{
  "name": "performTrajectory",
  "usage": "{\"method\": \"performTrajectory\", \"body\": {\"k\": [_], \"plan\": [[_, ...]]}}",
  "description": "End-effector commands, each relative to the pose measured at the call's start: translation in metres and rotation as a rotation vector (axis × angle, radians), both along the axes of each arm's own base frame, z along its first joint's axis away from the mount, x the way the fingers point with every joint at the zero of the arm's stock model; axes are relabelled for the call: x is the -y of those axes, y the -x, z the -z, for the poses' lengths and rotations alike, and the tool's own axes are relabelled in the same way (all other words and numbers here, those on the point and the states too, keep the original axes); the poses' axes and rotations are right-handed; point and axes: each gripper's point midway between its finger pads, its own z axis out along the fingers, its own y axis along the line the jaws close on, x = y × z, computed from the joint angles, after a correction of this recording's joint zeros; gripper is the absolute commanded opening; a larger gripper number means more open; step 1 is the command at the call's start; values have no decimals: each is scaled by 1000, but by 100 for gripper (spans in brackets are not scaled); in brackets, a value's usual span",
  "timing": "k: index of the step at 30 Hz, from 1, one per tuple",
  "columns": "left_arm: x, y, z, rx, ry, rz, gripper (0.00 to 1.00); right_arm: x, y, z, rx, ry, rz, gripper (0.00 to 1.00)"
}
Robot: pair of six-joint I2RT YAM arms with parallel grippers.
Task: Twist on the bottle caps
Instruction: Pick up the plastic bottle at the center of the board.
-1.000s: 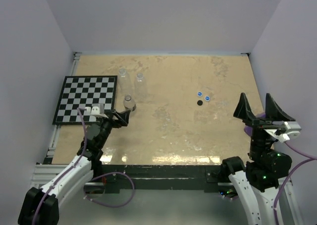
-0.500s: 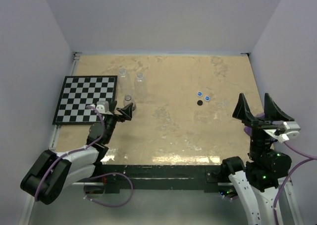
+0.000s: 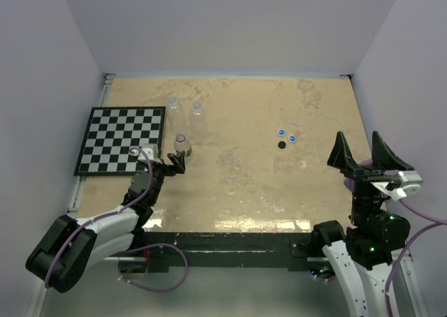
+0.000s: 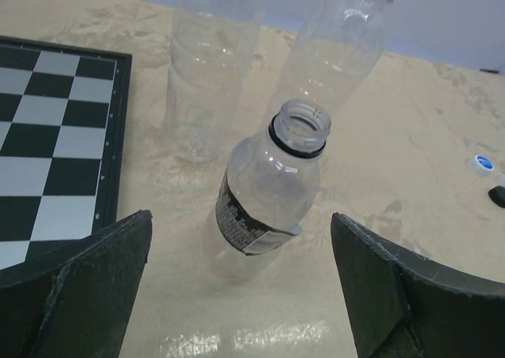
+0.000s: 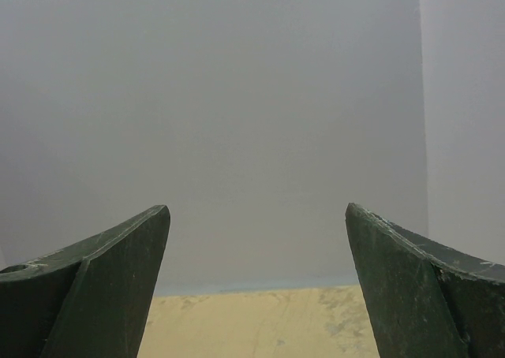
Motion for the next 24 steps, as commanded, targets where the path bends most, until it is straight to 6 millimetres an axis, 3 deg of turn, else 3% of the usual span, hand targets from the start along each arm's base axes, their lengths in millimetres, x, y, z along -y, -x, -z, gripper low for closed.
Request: {"method": "performTrajectory", "body": {"k": [1, 6, 16, 24], "plan": [[-6, 9, 23, -64, -64, -12, 100, 3, 7, -8, 41, -19, 6, 98], [10, 3, 30, -82, -117, 58, 100, 4, 8, -8, 44, -20, 7, 99], [21, -5, 5, 78, -109, 99, 100, 3, 9, -9, 46, -21, 4, 99], [28, -14, 3, 104, -120, 112, 100, 3, 7, -7, 38, -18, 4, 99]]}}
